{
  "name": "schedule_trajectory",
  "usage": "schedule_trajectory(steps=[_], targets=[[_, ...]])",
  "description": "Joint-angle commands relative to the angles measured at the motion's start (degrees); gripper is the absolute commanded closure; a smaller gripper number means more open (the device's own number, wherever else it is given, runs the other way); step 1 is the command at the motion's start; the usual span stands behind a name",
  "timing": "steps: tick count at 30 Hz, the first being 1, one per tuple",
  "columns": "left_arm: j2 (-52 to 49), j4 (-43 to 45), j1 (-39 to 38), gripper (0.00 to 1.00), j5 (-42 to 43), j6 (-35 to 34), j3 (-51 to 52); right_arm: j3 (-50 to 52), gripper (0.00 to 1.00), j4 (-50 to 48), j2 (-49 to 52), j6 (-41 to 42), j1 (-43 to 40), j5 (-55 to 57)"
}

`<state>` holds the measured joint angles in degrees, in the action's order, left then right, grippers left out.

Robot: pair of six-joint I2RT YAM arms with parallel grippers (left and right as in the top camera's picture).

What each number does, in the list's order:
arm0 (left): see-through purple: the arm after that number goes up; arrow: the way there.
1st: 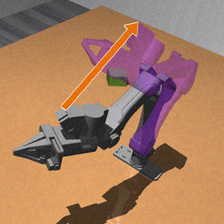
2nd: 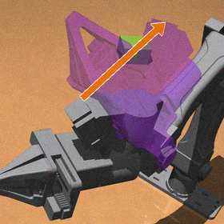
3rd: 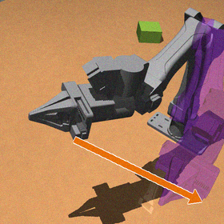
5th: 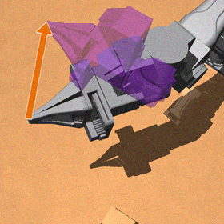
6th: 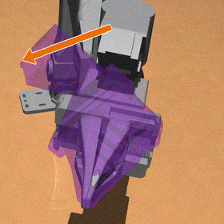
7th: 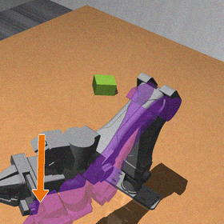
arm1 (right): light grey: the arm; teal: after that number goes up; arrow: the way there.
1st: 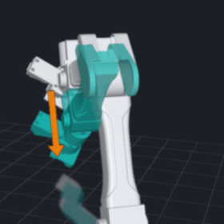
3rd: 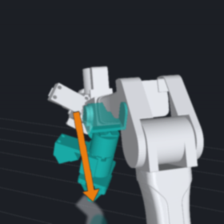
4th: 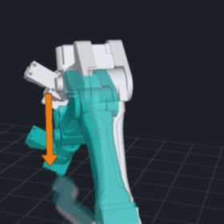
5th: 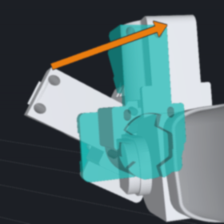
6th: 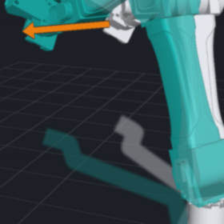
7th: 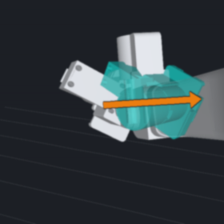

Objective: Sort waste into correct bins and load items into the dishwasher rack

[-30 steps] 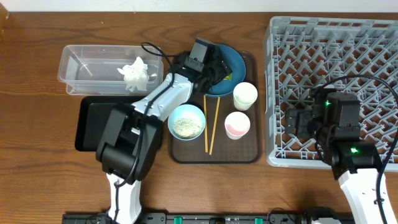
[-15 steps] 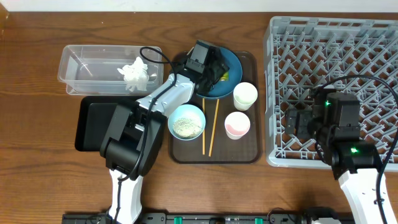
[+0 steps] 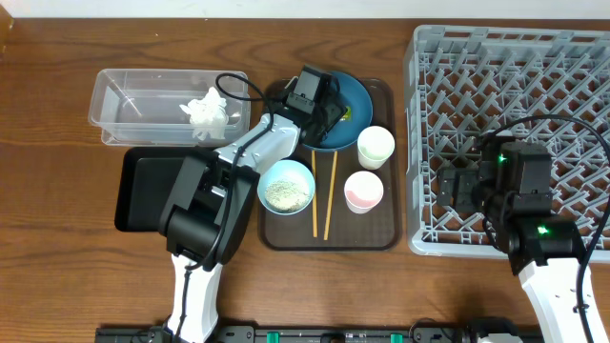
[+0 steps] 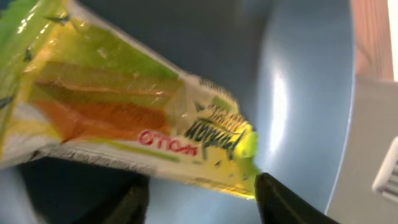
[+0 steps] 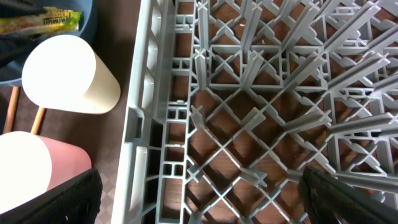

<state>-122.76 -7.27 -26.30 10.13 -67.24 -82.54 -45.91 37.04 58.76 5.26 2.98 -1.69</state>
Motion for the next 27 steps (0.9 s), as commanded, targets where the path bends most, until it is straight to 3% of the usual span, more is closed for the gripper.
schedule_trajectory(steps=[1, 8, 19, 20, 22, 27], targets=[[-1.55, 0.48, 0.24, 0.53, -0.74, 0.28, -0.72, -1.20, 0.01, 0.02, -0.09, 0.48, 0.42, -0.28], [-1.55, 0.50, 0.24, 0.75, -0.74, 0.55, -0.72, -1.20, 0.01, 0.02, -0.09, 0.48, 0.42, -0.28], [-1.55, 0.57, 1.05, 0.78, -1.64, 0.46, -0.72, -1.20, 0.01, 0.04, -0.09, 0.46, 0.42, -0.26], [-1.55, 0.57, 1.20, 0.78, -2.27, 0.46, -0.72, -1.20, 0.01, 0.04, -0.09, 0.46, 0.42, -0.26], [-1.55, 0.63, 1.60, 0.67, -2.51, -0.09, -0.72, -1.20, 0.01, 0.04, -0.09, 0.46, 0.42, -0.26], [-1.55, 2.40, 1.86, 0.67, -2.47, -1.25, -0.72, -1.20, 0.01, 0.02, -0.09, 0.46, 0.42, -0.26]])
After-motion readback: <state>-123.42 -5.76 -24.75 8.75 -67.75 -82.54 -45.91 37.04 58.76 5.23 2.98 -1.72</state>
